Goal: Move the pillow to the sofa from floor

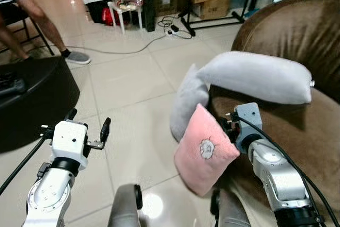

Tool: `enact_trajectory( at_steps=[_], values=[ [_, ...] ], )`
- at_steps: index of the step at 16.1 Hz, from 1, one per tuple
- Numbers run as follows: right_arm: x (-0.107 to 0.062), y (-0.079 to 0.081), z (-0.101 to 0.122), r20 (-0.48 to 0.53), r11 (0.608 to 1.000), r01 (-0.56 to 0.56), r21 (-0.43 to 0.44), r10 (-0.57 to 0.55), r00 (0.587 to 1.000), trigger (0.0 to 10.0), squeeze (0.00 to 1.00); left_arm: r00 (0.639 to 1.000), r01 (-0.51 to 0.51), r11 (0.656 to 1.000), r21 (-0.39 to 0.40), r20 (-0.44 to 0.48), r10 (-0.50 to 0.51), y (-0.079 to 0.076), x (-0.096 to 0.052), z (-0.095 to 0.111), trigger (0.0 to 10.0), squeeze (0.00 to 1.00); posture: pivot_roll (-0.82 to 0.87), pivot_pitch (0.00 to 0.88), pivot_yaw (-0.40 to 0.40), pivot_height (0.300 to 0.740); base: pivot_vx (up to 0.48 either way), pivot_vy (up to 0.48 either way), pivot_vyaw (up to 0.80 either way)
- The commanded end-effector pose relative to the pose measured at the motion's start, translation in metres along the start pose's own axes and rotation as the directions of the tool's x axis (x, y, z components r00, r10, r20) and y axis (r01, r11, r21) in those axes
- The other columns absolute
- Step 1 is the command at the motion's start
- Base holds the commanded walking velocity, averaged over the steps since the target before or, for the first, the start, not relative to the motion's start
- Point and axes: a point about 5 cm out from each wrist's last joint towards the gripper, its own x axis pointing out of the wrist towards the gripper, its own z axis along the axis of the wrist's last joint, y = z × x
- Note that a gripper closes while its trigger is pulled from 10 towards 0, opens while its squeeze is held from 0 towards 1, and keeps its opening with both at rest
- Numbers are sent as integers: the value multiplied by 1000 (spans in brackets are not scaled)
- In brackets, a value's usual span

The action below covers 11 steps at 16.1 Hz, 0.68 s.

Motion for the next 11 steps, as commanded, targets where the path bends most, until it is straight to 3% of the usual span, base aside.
enact_trajectory(
  at_steps=[1, 11],
  values=[
    [1, 2, 4, 5, 1000, -9, 0, 9, 1000, 10000, 0, 1000, -14, 1000, 1, 1, 14, 2, -2, 1, 10000, 0, 34, 0, -2, 562, 368, 0, 0],
    [0, 1, 5, 5, 1000, -9, -8, 10, 1000, 10000, 0, 1000, -14, 1000, 1, -4, 14, 1, -2, 0, 10000, 0, 25, 0, 3, 562, 366, 0, 0]
  ],
)
